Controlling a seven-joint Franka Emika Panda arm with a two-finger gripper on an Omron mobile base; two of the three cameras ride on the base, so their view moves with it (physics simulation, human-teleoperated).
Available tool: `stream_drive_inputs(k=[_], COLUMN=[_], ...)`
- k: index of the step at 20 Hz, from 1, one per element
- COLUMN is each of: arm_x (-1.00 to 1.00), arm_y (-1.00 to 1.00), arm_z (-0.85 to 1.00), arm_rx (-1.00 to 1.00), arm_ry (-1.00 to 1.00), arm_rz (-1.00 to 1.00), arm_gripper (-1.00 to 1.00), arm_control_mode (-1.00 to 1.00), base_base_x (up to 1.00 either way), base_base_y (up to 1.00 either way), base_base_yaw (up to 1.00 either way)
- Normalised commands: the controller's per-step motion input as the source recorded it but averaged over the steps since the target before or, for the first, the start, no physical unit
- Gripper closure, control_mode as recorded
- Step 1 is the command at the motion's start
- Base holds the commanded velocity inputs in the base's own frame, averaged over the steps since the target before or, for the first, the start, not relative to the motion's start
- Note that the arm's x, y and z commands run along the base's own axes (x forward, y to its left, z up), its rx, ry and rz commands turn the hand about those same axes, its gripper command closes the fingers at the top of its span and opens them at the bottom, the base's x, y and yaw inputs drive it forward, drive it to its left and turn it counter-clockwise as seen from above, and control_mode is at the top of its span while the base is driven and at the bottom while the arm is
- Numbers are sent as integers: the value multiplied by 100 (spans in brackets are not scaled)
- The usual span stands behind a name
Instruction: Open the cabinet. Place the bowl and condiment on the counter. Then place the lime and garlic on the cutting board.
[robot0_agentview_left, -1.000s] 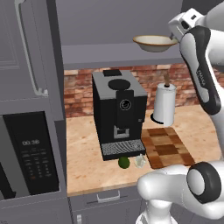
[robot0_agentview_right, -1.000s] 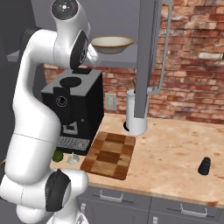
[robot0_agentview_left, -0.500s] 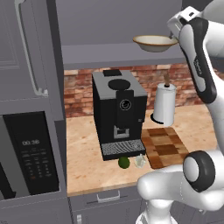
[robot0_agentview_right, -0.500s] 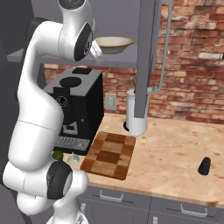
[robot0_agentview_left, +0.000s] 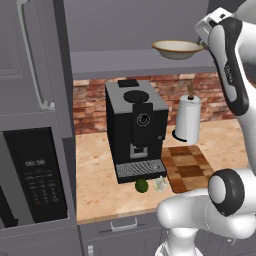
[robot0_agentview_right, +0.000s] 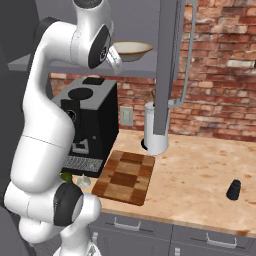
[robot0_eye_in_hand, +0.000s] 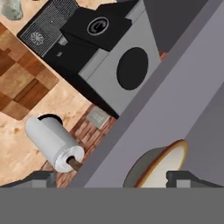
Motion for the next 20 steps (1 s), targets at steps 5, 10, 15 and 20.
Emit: stream_drive_inputs(k=[5,10,15,20], arm_x=[4,9,20,21], arm_y=[17,33,35,28], arm_z=[-17,-11,-5,-5], arm_rx=[-2,-4,-3,-4], arm_ry=[0,-2,-2,-1], arm_rz=[-10,-18,-17,-19], arm_gripper=[-100,-100,-100,-100], arm_control_mode=[-100,-100,-100,-100], base_base_x=[0,0,0,0], base_base_y=[0,0,0,0], base_base_yaw=[0,0,0,0])
